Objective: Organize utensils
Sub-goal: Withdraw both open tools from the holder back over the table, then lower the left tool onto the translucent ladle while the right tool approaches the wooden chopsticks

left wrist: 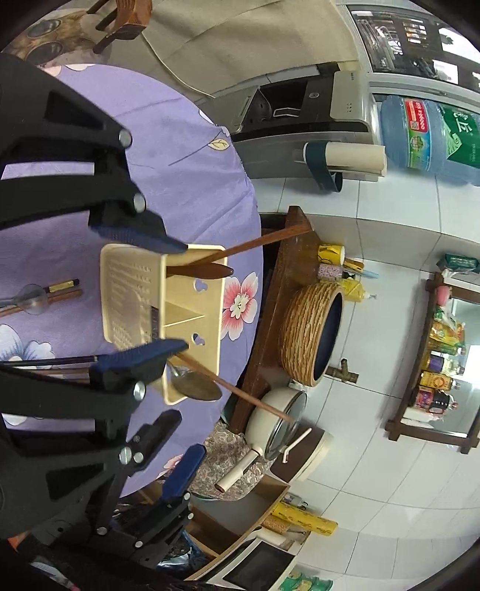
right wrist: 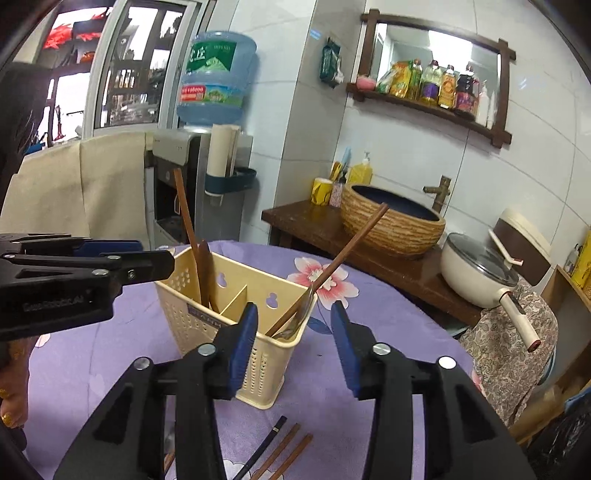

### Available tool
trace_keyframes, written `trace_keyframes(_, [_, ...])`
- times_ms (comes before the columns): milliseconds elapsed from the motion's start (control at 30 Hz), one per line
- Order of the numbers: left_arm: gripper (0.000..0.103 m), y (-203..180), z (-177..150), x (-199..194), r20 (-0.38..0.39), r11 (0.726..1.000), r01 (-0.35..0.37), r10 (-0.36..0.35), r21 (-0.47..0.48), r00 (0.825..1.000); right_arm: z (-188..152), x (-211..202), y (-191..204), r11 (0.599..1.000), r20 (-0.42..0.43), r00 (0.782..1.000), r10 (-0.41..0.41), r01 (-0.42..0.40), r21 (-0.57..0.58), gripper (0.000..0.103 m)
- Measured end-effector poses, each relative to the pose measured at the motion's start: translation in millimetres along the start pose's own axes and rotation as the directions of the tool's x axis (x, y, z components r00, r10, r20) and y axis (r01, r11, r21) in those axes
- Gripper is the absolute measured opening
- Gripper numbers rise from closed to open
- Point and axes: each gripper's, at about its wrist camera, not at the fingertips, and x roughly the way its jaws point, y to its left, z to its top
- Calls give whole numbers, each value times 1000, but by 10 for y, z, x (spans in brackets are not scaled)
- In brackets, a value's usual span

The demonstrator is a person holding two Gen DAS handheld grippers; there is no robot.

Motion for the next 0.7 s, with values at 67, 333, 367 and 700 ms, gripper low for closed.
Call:
trace_keyframes(67, [58, 34, -118, -98, 0, 1000, -7, 7, -1, 1000, -90, -107, -8, 1000, 5, 1000, -9, 9, 16, 52])
trace_keyframes(333, [69, 120, -850, -86, -103, 996, -86, 90, 38, 991, -609, -132, -43, 988, -135, 990, 46, -25, 153, 55])
trace_keyframes(367, [69, 111, -991, -30, -139, 995, -90, 96, 51, 986, -702, -111, -33, 985, -159, 986, 58, -30, 168, 55])
trace_keyframes(700, [69, 174, -1622, 143, -243, 993, -118, 121, 27, 962, -1387, 143, -130, 955, -343, 939, 32, 72, 287, 48])
